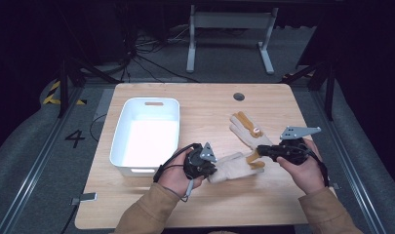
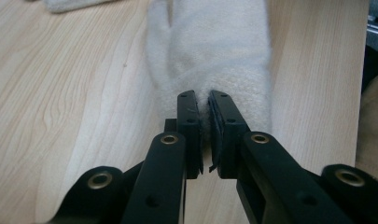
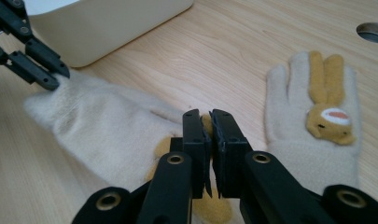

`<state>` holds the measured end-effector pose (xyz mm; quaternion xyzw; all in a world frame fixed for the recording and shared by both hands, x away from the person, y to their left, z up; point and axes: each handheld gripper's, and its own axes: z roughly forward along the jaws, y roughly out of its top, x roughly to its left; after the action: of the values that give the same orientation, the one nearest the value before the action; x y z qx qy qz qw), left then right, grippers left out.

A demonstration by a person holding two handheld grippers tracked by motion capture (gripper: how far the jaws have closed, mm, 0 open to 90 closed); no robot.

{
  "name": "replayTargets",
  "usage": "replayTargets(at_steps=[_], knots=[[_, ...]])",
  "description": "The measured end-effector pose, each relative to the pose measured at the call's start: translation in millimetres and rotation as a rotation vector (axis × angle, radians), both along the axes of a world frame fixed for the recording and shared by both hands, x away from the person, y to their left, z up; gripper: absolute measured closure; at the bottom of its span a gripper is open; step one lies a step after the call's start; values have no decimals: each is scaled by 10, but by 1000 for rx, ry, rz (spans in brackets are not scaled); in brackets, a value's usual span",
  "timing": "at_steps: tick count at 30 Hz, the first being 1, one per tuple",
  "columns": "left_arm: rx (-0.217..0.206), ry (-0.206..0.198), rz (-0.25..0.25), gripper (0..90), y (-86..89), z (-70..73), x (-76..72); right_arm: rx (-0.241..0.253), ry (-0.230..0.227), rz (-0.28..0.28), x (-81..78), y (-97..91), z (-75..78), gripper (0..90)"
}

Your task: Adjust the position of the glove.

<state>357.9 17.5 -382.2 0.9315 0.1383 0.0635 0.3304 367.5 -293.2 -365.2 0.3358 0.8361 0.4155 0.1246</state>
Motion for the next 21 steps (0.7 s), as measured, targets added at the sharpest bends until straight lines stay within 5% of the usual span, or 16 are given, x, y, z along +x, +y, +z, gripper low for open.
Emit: replayTargets(at_steps=[4, 10, 15, 21], knots=[[22, -14, -73, 837, -24, -21, 28, 3, 2, -10, -105, -23, 13, 849], [50, 6, -100, 834, -73, -88, 78, -17, 36, -29, -190, -50, -46, 850], [102, 8, -155, 833, -155, -224, 123, -38, 108, -56, -231, -77, -243, 849], [107, 14, -169, 829, -160, -296, 178, -48, 142, -75, -251, -95, -321, 849]])
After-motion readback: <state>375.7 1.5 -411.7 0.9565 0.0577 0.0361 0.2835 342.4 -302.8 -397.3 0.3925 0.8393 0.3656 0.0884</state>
